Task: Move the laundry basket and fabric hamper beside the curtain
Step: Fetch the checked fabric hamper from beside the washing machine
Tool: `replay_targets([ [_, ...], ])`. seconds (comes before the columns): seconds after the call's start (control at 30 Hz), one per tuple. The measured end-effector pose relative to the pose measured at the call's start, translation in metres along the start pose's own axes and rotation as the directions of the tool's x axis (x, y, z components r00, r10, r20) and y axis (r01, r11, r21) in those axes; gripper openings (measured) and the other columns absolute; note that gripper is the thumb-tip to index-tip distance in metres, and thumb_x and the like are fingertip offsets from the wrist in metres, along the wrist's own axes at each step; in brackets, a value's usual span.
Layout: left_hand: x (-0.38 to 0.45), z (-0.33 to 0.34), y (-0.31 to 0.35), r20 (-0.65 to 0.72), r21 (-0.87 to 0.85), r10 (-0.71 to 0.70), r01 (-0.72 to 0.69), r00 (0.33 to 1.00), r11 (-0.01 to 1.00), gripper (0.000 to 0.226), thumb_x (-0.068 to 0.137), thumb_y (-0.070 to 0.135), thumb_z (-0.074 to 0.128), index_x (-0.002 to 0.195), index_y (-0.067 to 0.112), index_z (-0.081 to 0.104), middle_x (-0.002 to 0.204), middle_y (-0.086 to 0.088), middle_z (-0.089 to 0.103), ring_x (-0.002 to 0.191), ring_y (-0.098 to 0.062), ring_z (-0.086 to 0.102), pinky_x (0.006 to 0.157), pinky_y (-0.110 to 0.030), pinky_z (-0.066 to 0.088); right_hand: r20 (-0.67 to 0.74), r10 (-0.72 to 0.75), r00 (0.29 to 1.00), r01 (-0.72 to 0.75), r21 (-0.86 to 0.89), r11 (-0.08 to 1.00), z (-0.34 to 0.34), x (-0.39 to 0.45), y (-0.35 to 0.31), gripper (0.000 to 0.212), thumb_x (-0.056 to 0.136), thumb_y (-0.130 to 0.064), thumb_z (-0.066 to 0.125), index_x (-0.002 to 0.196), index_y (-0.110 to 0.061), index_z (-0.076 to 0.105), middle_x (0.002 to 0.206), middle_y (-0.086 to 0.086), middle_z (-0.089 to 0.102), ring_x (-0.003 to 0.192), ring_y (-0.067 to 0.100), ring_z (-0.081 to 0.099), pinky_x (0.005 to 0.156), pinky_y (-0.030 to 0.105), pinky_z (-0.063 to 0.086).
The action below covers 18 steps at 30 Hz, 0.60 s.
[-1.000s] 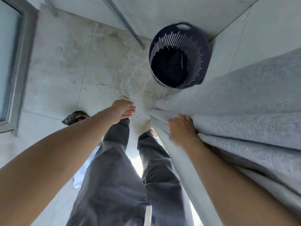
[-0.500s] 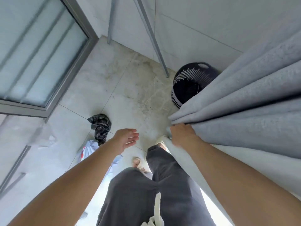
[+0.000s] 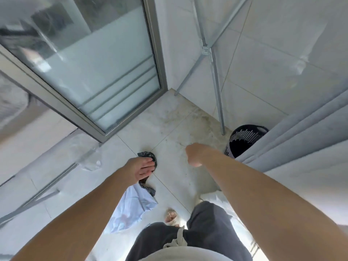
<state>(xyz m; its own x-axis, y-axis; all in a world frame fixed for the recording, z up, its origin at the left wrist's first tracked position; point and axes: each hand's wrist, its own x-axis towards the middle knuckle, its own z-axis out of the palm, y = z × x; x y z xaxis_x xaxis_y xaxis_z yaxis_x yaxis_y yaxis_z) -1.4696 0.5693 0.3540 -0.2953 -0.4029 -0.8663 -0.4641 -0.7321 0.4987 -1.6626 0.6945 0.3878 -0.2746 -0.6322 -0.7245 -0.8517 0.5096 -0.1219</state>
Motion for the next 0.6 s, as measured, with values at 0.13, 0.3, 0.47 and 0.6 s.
replay_targets([
  [0.13, -0.025, -0.028, 0.025, -0.041, -0.161, 0.071, -0.076, 0.997, 0.984, 0.015, 0.100, 0.006, 0.052, 0.107, -0.002, 0.062, 0.123, -0.021, 0.060, 0.112, -0.033, 0.057, 0.104, -0.040, 0.044, 0.029, -0.038, 0.999, 0.040, -0.076, 0.996, -0.037, 0.000, -0.013, 0.017, 0.088, 0.003, 0.044, 0.099, -0.003, 0.056, 0.080, 0.009, 0.053, 0.078, 0.030, 0.061, 0.065, 0.036, 0.045],
  [0.3, -0.051, -0.053, 0.039, -0.142, -0.274, 0.150, -0.185, 0.978, 0.944, 0.022, 0.099, 0.006, 0.053, 0.118, -0.003, 0.058, 0.121, -0.021, 0.062, 0.107, -0.035, 0.060, 0.088, -0.038, 0.051, -0.021, -0.086, 0.996, 0.081, -0.171, 0.982, -0.085, 0.002, -0.036, 0.014, 0.083, 0.005, 0.043, 0.079, -0.005, 0.052, 0.075, 0.008, 0.051, 0.064, 0.023, 0.051, 0.060, 0.033, 0.042],
  [0.47, -0.081, -0.080, 0.031, -0.296, -0.364, 0.154, -0.261, 0.943, 0.894, 0.021, 0.101, 0.007, 0.051, 0.118, -0.002, 0.060, 0.106, -0.016, 0.067, 0.100, -0.032, 0.063, 0.087, -0.039, 0.052, -0.031, -0.226, 0.974, 0.210, -0.268, 0.940, -0.116, 0.008, -0.082, 0.016, 0.082, 0.004, 0.044, 0.089, -0.006, 0.055, 0.083, 0.008, 0.056, 0.078, 0.027, 0.059, 0.066, 0.031, 0.046],
  [0.6, -0.117, -0.107, 0.005, -0.404, -0.456, 0.148, -0.339, 0.903, 0.823, 0.016, 0.101, 0.008, 0.051, 0.111, 0.002, 0.062, 0.103, -0.014, 0.068, 0.092, -0.029, 0.066, 0.082, -0.036, 0.054, -0.014, -0.381, 0.924, 0.352, -0.352, 0.867, -0.117, 0.007, -0.126, 0.028, 0.090, -0.004, 0.050, 0.116, -0.007, 0.060, 0.112, 0.011, 0.064, 0.101, 0.030, 0.064, 0.084, 0.038, 0.054],
])
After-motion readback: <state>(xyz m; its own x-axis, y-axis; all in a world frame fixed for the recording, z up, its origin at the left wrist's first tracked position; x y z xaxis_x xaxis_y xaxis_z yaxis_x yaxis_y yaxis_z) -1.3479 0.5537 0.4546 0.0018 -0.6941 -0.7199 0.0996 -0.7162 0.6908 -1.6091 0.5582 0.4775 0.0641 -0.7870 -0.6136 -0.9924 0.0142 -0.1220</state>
